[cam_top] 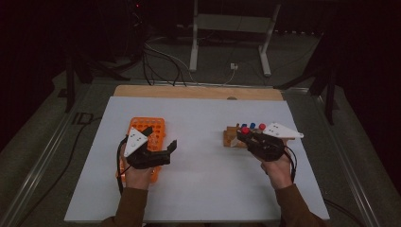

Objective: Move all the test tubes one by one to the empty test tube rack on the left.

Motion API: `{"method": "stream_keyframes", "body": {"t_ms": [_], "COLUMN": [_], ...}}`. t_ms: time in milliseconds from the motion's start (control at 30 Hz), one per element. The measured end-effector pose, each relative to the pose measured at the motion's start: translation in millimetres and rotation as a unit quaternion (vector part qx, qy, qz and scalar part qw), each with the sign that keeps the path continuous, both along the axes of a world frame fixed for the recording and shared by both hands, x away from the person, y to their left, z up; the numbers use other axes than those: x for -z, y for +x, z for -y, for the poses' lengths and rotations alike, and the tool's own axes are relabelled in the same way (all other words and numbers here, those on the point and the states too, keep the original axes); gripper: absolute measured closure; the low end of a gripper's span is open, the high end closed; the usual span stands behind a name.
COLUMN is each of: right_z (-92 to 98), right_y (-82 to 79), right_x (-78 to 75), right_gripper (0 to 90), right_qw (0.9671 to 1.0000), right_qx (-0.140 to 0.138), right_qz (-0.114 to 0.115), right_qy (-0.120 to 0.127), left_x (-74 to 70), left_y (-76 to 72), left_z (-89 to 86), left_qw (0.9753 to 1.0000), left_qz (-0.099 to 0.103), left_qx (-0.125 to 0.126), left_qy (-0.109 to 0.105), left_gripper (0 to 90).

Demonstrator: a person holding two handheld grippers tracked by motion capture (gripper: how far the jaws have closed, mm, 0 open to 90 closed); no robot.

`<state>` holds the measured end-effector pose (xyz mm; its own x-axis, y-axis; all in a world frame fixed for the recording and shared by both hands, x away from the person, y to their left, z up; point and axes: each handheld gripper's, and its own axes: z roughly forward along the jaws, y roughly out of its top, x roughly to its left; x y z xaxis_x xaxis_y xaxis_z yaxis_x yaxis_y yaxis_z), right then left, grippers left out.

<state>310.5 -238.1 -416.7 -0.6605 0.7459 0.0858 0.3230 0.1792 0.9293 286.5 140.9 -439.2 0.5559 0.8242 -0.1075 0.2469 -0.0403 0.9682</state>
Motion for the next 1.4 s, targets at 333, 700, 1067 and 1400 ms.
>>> {"method": "stream_keyframes", "body": {"t_ms": [333,700,1067,1400], "right_z": [-25.3,-59.2,-85.3,-98.2], "right_y": [-4.3,-9.8,-10.3,-12.7], "right_x": [5.5,10.1,7.1,10.4], "right_gripper": [74.1,74.0,73.9,73.9], "right_qw": [0.9992,0.9963,0.9934,0.9904], "right_qx": [-0.038,-0.081,-0.108,-0.129], "right_qz": [-0.015,-0.025,-0.037,-0.048], "right_qy": [0.007,-0.014,-0.009,-0.009], "left_x": [1.6,4.7,11.7,18.4], "left_y": [-1.6,-5.1,-11.7,-11.2], "left_z": [19.0,36.6,66.1,72.2], "left_qw": [0.9994,0.9968,0.9871,0.9819], "left_qz": [-0.004,-0.021,-0.031,-0.050], "left_qx": [0.028,0.063,0.131,0.161], "left_qy": [0.018,0.044,0.087,0.086], "left_gripper": [1.3,12.1,23.9,60.1]}}
